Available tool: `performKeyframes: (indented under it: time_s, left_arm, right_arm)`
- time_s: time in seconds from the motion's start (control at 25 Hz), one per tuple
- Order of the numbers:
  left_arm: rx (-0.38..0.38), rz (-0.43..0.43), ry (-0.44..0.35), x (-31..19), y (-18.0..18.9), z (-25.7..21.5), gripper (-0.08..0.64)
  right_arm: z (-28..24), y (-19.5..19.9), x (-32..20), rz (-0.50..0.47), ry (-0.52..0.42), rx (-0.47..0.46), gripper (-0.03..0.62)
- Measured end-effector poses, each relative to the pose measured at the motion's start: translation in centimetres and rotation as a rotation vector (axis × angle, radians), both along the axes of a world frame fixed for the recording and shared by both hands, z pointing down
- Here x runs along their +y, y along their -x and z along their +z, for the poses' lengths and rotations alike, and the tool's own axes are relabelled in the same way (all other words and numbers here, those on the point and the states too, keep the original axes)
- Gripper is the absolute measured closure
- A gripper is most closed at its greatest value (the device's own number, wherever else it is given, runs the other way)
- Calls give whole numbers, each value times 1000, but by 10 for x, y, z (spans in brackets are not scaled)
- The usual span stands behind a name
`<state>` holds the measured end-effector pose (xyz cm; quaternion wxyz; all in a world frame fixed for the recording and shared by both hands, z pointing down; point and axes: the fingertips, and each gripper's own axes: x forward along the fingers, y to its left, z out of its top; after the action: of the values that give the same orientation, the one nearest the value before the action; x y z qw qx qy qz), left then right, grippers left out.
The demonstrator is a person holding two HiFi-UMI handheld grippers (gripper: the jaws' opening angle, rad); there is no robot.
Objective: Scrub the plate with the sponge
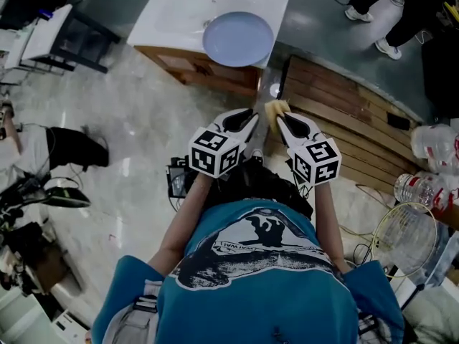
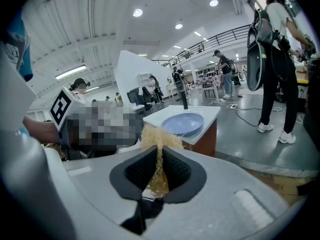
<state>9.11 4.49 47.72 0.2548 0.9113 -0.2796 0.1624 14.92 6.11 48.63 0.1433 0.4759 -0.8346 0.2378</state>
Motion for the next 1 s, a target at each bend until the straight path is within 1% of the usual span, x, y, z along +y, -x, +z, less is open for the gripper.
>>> performKeyframes:
  time_s: [0.32, 0.48, 0.64, 0.8, 1.0]
  left_arm:
    - [-23, 9, -3, 23, 10, -2, 518]
    - [-28, 24, 0, 30, 19, -2, 538]
    - [-39, 61, -6, 38, 31, -2, 546]
    - [-53, 108, -25, 51, 51, -4, 546]
    - [-62, 164, -49, 69, 76, -8, 546]
  right_arm:
    - [5, 8, 20, 22, 14, -35, 560]
    - [7, 14, 24, 47, 14, -40, 561]
    - [4, 21, 31, 98, 16, -63, 561]
    - [-3, 39, 42, 145, 8, -98, 563]
    - [-5, 66, 59, 174, 0, -68, 566]
